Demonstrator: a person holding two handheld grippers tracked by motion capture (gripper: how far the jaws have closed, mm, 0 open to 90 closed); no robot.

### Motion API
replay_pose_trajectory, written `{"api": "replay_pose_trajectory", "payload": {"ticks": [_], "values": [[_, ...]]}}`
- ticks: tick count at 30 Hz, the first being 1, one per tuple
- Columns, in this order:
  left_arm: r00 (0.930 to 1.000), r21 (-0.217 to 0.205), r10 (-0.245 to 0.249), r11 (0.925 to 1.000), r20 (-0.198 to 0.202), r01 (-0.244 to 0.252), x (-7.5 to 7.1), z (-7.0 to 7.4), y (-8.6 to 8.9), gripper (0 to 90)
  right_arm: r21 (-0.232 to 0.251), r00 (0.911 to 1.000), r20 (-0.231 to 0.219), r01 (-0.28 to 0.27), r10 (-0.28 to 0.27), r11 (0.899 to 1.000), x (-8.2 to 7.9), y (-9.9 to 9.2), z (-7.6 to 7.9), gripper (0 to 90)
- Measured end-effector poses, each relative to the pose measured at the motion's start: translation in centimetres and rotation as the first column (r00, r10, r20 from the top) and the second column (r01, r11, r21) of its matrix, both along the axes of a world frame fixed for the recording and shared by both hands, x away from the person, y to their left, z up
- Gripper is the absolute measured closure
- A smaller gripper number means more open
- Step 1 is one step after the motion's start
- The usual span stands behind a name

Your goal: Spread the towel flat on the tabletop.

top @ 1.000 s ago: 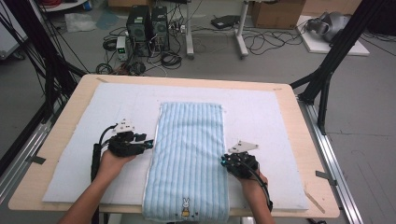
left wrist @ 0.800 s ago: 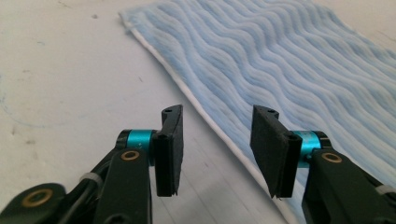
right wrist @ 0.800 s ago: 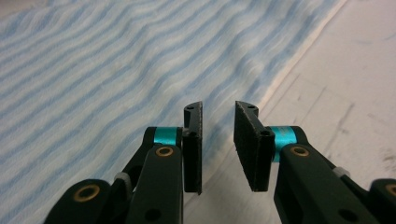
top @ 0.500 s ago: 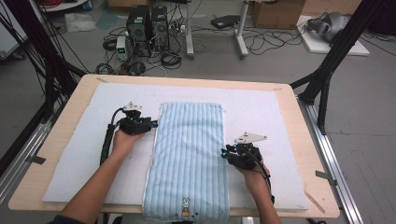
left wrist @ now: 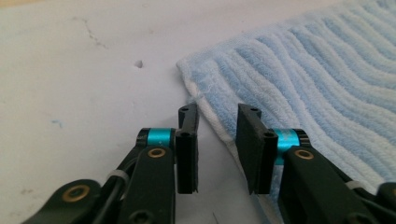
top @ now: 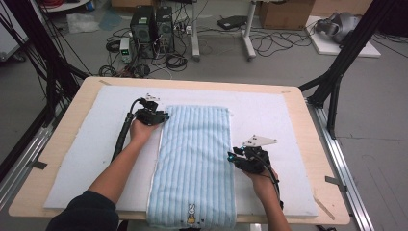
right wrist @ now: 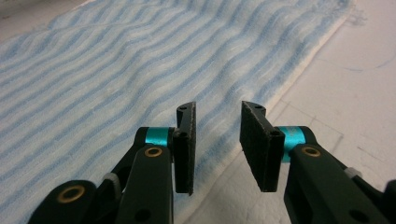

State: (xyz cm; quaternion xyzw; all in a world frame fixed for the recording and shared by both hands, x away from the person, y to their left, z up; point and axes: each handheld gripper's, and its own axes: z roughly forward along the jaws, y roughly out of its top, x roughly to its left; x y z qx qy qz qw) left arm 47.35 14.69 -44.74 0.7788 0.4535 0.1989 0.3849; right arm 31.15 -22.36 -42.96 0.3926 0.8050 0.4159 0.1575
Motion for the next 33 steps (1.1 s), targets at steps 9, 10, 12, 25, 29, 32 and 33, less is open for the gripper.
{"api": "replay_pose_trajectory", "payload": {"ticks": [9,10,12,25,29,32,33], "values": [[0.9964,0.082,0.050,0.9951,0.068,-0.056,0.1,-0.1,-0.3,88.9,0.008,0.9994,0.007,0.035,-0.035,0.999,0.4,-0.3,-0.1,65.2],[0.9959,0.074,0.060,0.9952,0.068,-0.065,0.2,-0.1,-0.1,88.9,0.008,0.9994,0.007,0.035,-0.035,0.999,0.4,-0.3,-0.1,65.2],[0.9961,0.028,0.073,0.9968,0.049,-0.075,0.4,-0.2,0.4,88.7,0.014,0.9985,0.011,0.053,-0.053,0.998,0.9,-0.4,-0.1,65.2],[0.9994,-0.130,0.032,0.9911,0.013,-0.030,-0.1,0.7,1.4,47.2,-0.018,0.9815,-0.002,0.191,-0.191,0.981,10.1,0.8,-0.2,62.3],[0.9994,-0.155,-0.035,0.9873,0.003,0.035,-0.5,0.6,1.4,43.8,-0.022,0.9737,-0.013,0.227,-0.227,0.974,11.8,1.5,-0.5,62.6],[0.9989,-0.165,-0.043,0.9852,0.017,0.046,-0.9,0.7,1.4,42.0,-0.067,0.9778,-0.042,0.202,-0.205,0.977,12.8,2.3,-1.1,62.8],[0.9989,-0.165,-0.043,0.9852,0.017,0.046,-0.9,0.7,1.4,42.0,-0.067,0.9778,-0.042,0.202,-0.205,0.977,12.8,2.3,-1.1,62.8]]}}
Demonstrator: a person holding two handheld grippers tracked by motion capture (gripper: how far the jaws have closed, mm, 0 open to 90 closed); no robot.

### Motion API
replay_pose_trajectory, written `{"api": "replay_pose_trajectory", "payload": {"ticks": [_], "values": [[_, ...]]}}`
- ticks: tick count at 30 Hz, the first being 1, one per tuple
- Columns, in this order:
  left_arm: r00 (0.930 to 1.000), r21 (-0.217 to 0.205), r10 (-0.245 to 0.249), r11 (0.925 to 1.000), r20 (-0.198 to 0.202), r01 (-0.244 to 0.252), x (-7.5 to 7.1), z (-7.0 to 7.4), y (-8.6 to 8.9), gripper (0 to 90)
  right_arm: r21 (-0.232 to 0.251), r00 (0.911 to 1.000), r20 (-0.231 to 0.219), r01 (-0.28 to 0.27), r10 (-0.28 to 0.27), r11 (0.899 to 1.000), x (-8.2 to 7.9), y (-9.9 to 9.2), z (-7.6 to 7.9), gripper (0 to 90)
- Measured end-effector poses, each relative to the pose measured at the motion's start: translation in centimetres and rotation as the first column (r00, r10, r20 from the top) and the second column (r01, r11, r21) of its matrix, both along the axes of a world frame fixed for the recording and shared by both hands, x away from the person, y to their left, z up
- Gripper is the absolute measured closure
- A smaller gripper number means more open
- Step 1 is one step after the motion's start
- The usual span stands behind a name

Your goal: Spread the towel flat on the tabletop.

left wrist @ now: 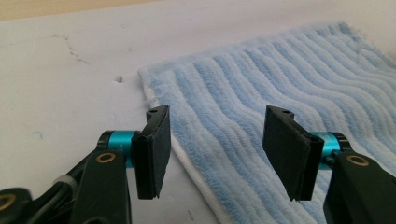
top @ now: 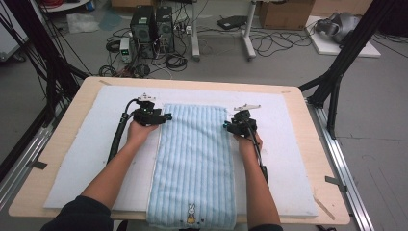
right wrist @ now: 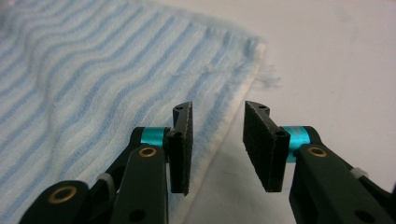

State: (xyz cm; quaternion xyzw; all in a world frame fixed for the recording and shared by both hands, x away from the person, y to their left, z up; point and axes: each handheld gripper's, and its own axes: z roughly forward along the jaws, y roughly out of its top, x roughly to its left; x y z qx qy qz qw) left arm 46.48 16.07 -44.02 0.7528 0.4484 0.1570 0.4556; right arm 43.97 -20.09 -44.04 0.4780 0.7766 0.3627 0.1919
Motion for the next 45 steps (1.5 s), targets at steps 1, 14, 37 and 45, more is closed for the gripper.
{"api": "replay_pose_trajectory", "payload": {"ticks": [1,14,37,45], "values": [[1.0000,-0.002,-0.001,1.0000,0.003,0.001,-0.1,0.0,0.0,41.8,-0.007,0.9999,-0.010,-0.011,0.011,1.000,0.3,0.5,-0.4,70.9],[0.9996,-0.076,-0.001,0.9971,0.029,0.003,-1.9,0.7,1.3,38.0,0.014,0.9973,0.062,0.039,-0.040,0.999,-0.3,-0.6,0.4,64.3],[0.9774,-0.181,-0.108,0.9733,0.182,0.141,-7.1,2.4,3.8,19.8,0.079,0.9881,0.128,-0.097,0.086,0.992,-7.4,-4.0,3.1,10.9],[0.9782,-0.185,-0.088,0.9749,0.188,0.123,-7.5,2.8,4.1,19.9,0.133,0.9866,0.151,-0.082,0.062,0.988,-7.8,-5.1,3.5,10.9]]}}
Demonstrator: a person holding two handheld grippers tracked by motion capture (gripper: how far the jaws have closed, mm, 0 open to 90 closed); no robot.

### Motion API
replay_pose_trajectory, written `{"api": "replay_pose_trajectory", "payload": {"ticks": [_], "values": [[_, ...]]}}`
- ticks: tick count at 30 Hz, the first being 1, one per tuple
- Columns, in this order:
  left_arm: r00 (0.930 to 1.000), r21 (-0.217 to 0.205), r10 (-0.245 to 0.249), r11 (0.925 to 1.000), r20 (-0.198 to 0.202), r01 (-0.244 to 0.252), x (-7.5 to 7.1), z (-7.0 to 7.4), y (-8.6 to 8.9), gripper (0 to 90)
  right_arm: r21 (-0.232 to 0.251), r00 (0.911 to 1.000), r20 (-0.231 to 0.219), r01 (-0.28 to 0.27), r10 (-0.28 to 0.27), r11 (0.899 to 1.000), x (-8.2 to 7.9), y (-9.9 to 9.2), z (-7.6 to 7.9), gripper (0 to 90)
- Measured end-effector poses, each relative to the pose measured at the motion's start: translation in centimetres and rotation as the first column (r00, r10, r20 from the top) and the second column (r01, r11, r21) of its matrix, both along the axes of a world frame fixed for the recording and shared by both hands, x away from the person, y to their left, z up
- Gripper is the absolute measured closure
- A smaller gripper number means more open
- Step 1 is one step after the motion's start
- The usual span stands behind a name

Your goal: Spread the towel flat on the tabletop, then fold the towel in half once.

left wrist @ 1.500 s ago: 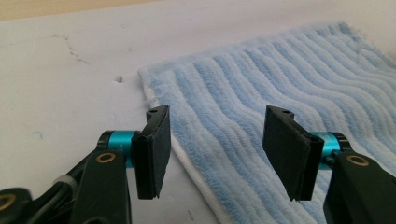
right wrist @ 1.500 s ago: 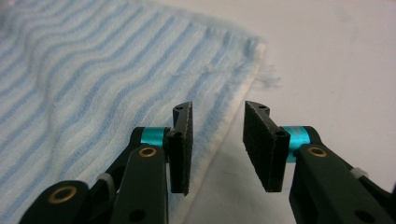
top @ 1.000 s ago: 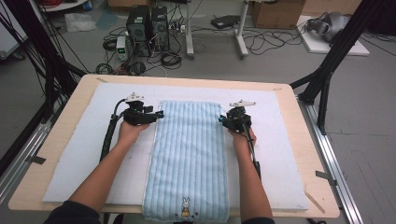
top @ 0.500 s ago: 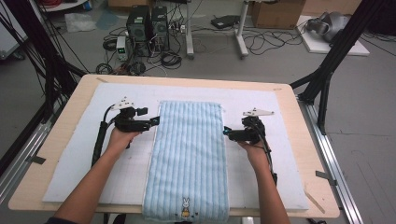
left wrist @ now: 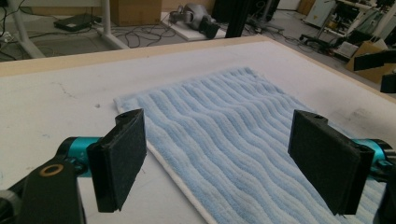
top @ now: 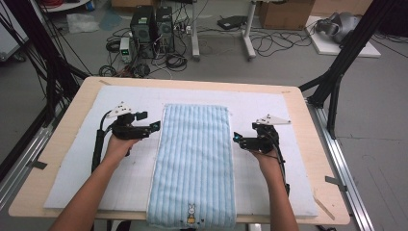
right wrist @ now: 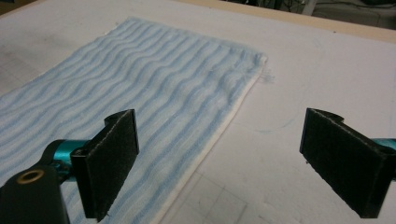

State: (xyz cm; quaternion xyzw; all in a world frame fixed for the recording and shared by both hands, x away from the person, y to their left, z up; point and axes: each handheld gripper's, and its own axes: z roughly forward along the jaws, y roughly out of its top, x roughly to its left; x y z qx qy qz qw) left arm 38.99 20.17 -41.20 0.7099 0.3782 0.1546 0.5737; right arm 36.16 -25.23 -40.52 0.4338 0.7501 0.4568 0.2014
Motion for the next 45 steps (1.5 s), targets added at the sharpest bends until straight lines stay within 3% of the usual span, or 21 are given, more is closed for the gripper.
{"api": "replay_pose_trajectory", "payload": {"ticks": [8,15,17,18,22,26,27,28,30,32,36,37,38,39,40,41,42,43,45], "values": [[0.9997,0.017,0.003,0.9998,-0.022,-0.003,0.3,-0.1,-0.3,19.9,0.017,0.9990,0.037,0.024,-0.025,1.000,-0.3,-0.7,0.3,10.9],[0.9955,0.020,0.063,0.9979,-0.072,-0.061,1.8,-0.3,0.1,21.4,-0.002,0.9998,0.019,0.005,-0.005,1.000,-0.1,-0.2,0.0,10.9],[0.9923,0.074,0.098,0.9930,-0.076,-0.093,2.4,-0.4,0.1,22.6,-0.002,0.9998,0.020,0.005,-0.005,1.000,-0.1,-0.1,0.0,10.9],[0.9903,0.083,0.117,0.9904,-0.075,-0.111,2.6,-0.5,0.0,28.2,-0.007,0.9998,0.018,0.005,-0.005,1.000,-0.1,0.0,0.0,10.9],[0.9815,0.121,0.125,0.9868,-0.145,-0.108,4.0,-1.3,-0.8,32.7,-0.010,0.9999,0.013,0.010,-0.010,1.000,-0.1,0.1,-0.1,10.9],[0.9677,0.161,0.130,0.9823,-0.216,-0.096,5.3,-2.1,-2.1,39.0,-0.022,1.0000,0.003,0.005,-0.005,1.000,0.0,0.2,-0.3,10.9],[0.9630,0.191,0.140,0.9769,-0.230,-0.096,5.8,-2.5,-2.7,42.2,-0.028,1.0000,-0.004,0.005,-0.005,1.000,0.1,0.2,-0.5,10.9],[0.9630,0.191,0.140,0.9769,-0.230,-0.096,5.8,-2.5,-2.7,43.0,-0.028,1.0000,-0.004,0.005,-0.005,1.000,0.1,0.2,-0.5,10.9],[0.9580,0.226,0.158,0.9685,-0.239,-0.104,6.2,-2.8,-3.3,43.6,-0.028,0.9999,-0.009,0.005,-0.006,1.000,0.1,0.2,-0.6,10.9],[0.9567,0.239,0.164,0.9654,-0.241,-0.105,6.3,-3.2,-3.6,46.2,-0.033,0.9999,-0.011,0.008,-0.008,0.999,0.2,0.3,-0.7,10.9],[0.9657,0.292,0.155,0.9521,-0.208,-0.090,6.1,-3.5,-4.3,53.3,-0.051,0.9996,-0.012,0.025,-0.026,0.998,0.3,0.4,-0.8,10.9],[0.9713,0.325,0.152,0.9418,-0.183,-0.086,6.0,-3.7,-4.7,59.2,-0.053,0.9991,-0.014,0.040,-0.041,0.998,0.5,0.6,-1.0,10.9],[0.9713,0.325,0.152,0.9418,-0.183,-0.086,6.0,-3.7,-4.7,61.8,-0.055,0.9987,-0.021,0.045,-0.047,0.997,0.6,0.7,-1.1,10.9],[0.9733,0.343,0.156,0.9350,-0.168,-0.091,5.9,-3.7,-4.8,65.2,-0.062,0.9987,-0.026,0.043,-0.045,0.997,0.8,0.8,-1.3,10.9],[0.9743,0.346,0.155,0.9338,-0.164,-0.090,5.9,-3.7,-4.8,69.6,-0.065,0.9984,-0.031,0.045,-0.047,0.997,0.9,0.9,-1.5,11.0],[0.9742,0.336,0.146,0.9382,-0.172,-0.081,6.0,-3.6,-4.6,69.6,-0.065,0.9984,-0.031,0.045,-0.047,0.997,0.9,0.9,-1.5,11.0],[0.9741,0.316,0.134,0.9461,-0.182,-0.071,6.0,-3.7,-4.6,77.9,-0.063,0.9982,-0.036,0.046,-0.048,0.997,1.2,1.0,-1.8,11.1],[0.9732,0.309,0.132,0.9486,-0.188,-0.068,6.0,-3.7,-4.6,84.5,-0.060,0.9965,-0.063,0.051,-0.055,0.997,1.7,1.1,-2.3,14.5],[0.9753,0.317,0.127,0.9463,-0.181,-0.065,6.0,-3.7,-4.7,86.0,-0.038,0.9940,-0.103,0.033,-0.036,0.999,2.4,1.2,-2.9,25.1]]}}
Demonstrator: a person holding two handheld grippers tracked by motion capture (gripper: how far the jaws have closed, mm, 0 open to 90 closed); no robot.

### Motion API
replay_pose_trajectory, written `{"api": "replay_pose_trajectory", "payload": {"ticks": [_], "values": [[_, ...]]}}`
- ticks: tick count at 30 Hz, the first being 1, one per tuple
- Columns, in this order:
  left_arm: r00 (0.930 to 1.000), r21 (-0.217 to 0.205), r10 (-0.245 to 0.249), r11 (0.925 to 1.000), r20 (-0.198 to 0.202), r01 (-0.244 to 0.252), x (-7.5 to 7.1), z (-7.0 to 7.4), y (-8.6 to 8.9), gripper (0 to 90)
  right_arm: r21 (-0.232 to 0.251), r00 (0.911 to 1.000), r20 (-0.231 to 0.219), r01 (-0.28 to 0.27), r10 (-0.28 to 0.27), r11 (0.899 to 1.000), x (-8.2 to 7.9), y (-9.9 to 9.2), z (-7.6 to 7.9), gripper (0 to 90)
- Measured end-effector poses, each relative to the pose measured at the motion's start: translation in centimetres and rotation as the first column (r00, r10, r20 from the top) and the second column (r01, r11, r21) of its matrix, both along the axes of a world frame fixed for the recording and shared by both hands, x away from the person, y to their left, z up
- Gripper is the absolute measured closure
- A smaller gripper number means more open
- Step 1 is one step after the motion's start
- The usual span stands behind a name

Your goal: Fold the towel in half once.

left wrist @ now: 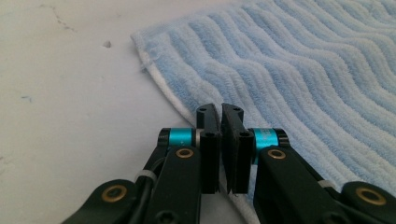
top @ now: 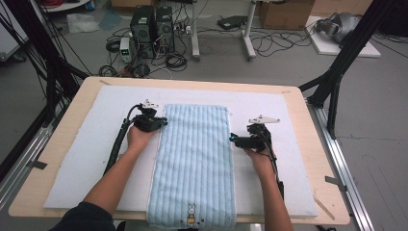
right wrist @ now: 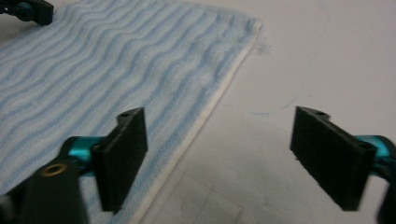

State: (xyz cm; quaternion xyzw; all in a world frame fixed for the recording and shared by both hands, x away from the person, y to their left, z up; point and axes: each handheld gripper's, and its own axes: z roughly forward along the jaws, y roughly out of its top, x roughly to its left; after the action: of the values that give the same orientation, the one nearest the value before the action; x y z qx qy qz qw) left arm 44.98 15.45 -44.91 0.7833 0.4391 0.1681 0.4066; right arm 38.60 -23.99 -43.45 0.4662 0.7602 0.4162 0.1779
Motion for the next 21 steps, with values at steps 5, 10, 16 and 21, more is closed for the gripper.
{"api": "replay_pose_trajectory", "payload": {"ticks": [5,10,16,21], "values": [[0.9997,-0.039,0.006,0.9992,-0.022,-0.007,0.2,-0.1,0.3,86.1,0.027,0.9990,-0.044,0.006,-0.005,1.000,1.9,0.9,-0.8,47.3],[0.9994,-0.065,0.010,0.9978,-0.033,-0.012,0.3,-0.2,0.5,86.1,-0.017,0.9984,-0.056,0.001,-0.002,1.000,3.6,2.6,-0.7,53.7],[0.9993,-0.079,0.004,0.9968,-0.038,-0.007,0.4,-0.2,0.8,86.2,-0.045,0.9969,-0.077,0.009,-0.012,0.999,4.3,3.3,-1.3,67.2],[0.9981,-0.158,0.045,0.9860,-0.043,-0.051,0.8,-0.1,1.3,86.6,-0.065,0.9981,-0.059,-0.017,0.013,0.998,5.0,3.0,-1.3,86.6]]}}
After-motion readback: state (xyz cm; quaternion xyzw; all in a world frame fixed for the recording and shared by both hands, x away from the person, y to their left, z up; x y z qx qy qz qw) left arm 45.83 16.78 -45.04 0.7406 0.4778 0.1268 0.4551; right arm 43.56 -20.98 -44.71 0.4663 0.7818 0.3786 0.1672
